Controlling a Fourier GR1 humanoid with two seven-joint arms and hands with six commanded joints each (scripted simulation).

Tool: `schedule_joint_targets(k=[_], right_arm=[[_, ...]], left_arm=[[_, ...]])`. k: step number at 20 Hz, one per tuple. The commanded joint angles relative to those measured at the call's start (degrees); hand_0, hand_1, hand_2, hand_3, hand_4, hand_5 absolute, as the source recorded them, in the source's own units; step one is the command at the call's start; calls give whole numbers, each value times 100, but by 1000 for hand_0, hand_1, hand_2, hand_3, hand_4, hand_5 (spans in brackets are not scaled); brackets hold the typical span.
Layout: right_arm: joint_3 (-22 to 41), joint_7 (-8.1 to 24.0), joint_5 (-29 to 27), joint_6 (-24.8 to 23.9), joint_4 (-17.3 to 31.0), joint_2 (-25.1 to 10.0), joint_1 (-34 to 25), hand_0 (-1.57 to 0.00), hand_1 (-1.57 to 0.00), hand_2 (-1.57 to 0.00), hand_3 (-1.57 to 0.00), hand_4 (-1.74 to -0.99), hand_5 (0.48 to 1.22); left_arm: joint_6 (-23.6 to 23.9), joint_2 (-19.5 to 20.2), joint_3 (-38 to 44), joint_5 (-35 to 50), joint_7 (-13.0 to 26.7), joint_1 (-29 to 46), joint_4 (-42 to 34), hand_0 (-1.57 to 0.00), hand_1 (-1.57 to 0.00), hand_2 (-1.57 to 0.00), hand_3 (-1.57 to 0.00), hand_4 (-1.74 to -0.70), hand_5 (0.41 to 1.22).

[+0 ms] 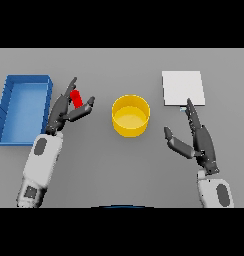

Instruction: Pick up the red beaker and tilt it to pour out 1 green nut into yellow bowl. Pick up the yellow bowl and place it on the metallic measuring scale.

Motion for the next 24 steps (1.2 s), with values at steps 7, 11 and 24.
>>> schedule_joint_targets(k=[7,11,24], right_arm=[[-50,47,-22,-28,-103,-42,63,1,1,1,1,-1246,646],[-64,-24,2,-31,-35,-64,74,1,1,1,1,-1236,647],[-103,-14,-136,61,-62,-85,88,1,1,1,1,-1246,644]], left_arm=[[32,-144,481,364,-893,-473,934,1,1,-6,1,-1303,719],[290,-347,597,378,-1131,-629,1269,-379,-406,-457,-518,-1410,874],[264,-348,589,555,-1228,-749,1058,-1501,-1503,-1509,-1484,-1660,1150]])
